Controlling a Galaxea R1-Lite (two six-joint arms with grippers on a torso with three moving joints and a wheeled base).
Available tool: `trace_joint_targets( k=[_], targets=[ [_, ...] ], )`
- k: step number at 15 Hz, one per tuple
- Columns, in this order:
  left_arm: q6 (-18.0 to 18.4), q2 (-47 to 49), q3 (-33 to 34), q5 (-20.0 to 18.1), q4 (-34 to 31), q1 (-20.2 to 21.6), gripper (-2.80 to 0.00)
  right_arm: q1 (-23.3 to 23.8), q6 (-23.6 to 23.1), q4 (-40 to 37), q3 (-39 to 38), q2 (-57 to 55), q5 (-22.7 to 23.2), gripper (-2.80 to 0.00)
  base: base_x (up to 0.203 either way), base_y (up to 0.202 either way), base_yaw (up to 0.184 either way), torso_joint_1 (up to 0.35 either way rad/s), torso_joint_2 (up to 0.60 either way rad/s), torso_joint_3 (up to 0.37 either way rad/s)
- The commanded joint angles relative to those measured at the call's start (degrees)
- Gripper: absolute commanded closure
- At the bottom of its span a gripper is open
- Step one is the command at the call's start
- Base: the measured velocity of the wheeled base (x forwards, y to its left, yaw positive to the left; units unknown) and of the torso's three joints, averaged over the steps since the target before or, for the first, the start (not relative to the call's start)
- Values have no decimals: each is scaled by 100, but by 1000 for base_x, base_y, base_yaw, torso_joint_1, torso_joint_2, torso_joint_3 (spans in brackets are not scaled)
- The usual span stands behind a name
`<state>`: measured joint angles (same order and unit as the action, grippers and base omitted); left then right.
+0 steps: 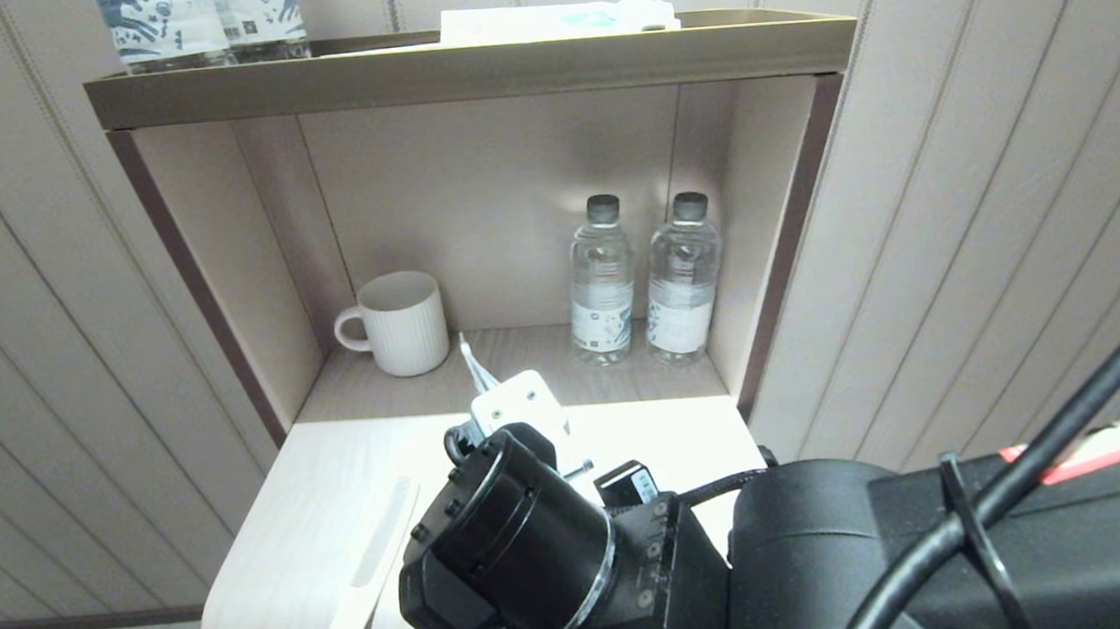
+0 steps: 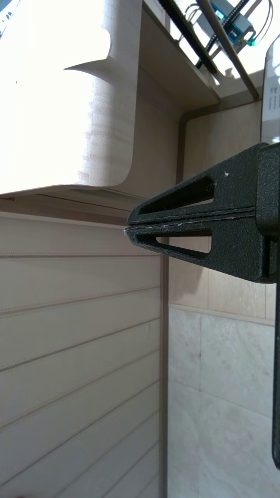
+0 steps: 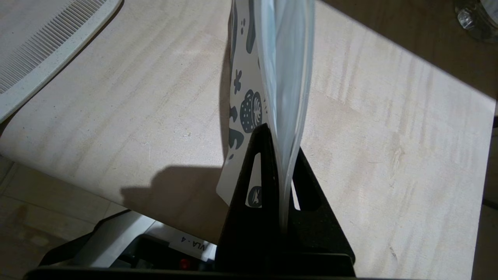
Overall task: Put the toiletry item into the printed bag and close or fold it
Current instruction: Pick up the storage bag, then hand it to the other hand
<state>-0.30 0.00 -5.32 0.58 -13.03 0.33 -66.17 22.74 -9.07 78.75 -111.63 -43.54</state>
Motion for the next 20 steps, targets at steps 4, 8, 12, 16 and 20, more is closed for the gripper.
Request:
trace_joint_targets(
  k=[4,8,12,16,20],
  targets=[
    [-5,9,4,3,-6,2,0,25,19,0,28,154,-19,0,0,0,0,0,0,0],
    [-15,0,4,-4,-6,2,0,127,-285,-48,-198,1596,480,0,0,0,0,0,0,0],
    [192,254,-621,-369,91,10,0,899,-936,-1680,-365,3122,2487,0,0,0,0,0,0,0],
    [-81,2158,-2343,-1338,77,4,0,1691,-1378,-4003,781,3542,4745,0,0,0,0,0,0,0],
    [-189,3976,-3640,-2940,171,3,0,1715,-2615,-4890,965,3693,5252,0,0,0,0,0,0,0]
  ],
)
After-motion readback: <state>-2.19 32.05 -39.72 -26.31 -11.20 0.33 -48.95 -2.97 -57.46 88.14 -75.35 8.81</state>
